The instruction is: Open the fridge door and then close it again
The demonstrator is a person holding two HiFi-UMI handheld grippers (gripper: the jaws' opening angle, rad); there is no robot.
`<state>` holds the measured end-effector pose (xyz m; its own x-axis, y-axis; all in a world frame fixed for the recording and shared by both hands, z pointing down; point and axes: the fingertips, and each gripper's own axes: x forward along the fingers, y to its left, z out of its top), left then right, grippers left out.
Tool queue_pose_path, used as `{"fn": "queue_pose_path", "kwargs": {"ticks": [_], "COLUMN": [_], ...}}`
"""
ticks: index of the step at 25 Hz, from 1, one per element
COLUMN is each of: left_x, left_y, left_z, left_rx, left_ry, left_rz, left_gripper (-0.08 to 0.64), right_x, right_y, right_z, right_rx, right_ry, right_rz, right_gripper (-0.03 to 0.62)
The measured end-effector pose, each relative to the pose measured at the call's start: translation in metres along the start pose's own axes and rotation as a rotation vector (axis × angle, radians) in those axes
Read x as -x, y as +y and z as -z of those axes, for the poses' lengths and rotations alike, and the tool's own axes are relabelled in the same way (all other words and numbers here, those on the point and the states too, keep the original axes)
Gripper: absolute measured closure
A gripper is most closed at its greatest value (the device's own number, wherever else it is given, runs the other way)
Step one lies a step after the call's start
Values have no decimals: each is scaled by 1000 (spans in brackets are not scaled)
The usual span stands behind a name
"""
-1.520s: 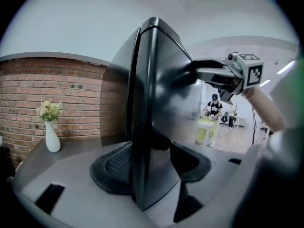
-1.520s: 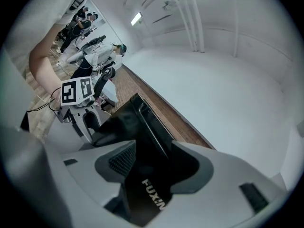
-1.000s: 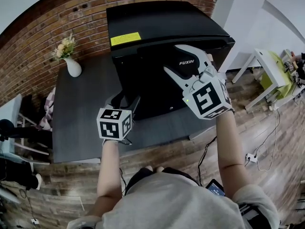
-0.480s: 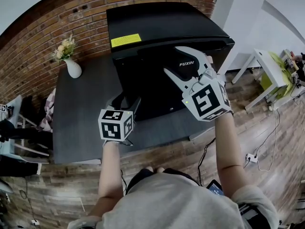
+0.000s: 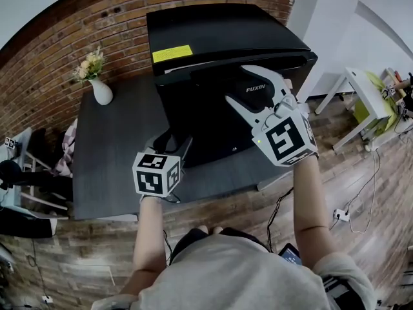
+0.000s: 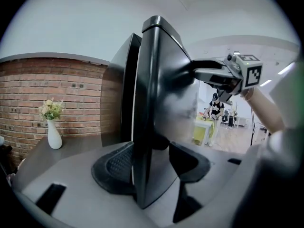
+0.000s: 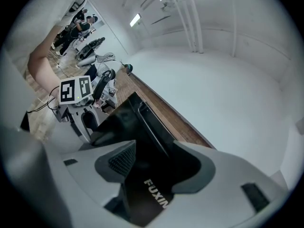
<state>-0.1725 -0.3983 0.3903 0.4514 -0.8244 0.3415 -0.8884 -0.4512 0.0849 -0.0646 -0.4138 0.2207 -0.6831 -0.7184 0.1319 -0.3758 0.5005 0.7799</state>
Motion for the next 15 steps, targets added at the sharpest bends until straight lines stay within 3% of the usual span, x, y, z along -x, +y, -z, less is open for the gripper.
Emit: {"fn": "queue_pose_path", "kwargs": {"ticks": [3,12,15], "left_x": [4,13,16], "left_y": [-3,-12,-13], "left_z": [1,5,7], "left_rx": [20,-39,-58], "left_ry": [-12,-2,-13], "left_rz": [19,83,105], "left_gripper": [328,330,333], "right_x": [4,23,31], "right_y": [0,-2,4], "right_z": [0,3,3], "right_rx": [0,-69,-121], "right_ry": [-11,10,4], "right_rz": [12,115,134], "right_gripper": [354,374,424]}}
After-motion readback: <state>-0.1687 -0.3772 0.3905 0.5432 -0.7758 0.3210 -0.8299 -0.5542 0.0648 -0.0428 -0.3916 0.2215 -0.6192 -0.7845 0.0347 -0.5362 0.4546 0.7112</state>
